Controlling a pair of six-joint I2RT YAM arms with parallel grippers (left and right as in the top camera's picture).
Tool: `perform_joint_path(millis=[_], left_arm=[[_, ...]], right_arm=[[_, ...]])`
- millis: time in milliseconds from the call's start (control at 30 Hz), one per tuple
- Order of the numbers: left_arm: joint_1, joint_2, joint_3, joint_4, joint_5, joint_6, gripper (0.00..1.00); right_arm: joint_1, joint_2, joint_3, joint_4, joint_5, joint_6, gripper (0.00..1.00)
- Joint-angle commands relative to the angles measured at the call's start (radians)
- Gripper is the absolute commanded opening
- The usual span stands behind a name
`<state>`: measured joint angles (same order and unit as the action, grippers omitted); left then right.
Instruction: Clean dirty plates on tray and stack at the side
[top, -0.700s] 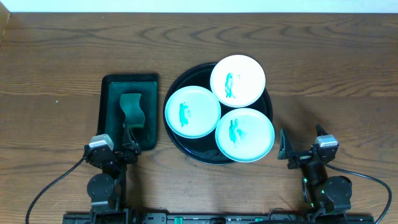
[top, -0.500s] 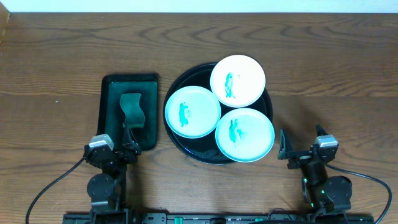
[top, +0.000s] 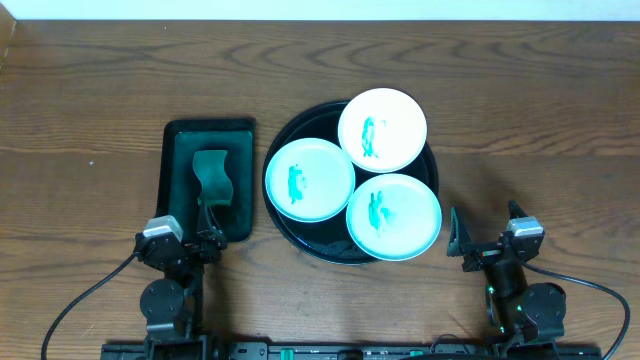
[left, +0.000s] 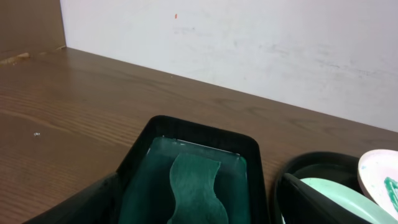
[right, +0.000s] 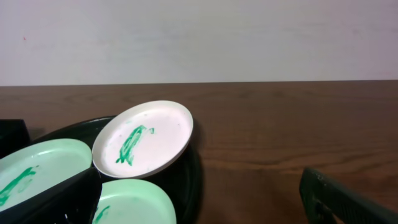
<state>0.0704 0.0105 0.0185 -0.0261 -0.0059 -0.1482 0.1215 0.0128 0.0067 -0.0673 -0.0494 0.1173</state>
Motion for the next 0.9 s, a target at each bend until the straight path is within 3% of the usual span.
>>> perform_joint_path(millis=[0,867], left_arm=[[0.005,0.002,-0.014,-0.045,-0.02,0.021,0.8],[0.005,0.002,-0.014,-0.041,-0.019,0.008,0.8]], right_arm=[[-0.004,0.003,-0.001,-0.004,-0.008,-0.014,0.99],[-0.004,0.003,-0.001,-0.004,-0.008,-0.014,0.99]])
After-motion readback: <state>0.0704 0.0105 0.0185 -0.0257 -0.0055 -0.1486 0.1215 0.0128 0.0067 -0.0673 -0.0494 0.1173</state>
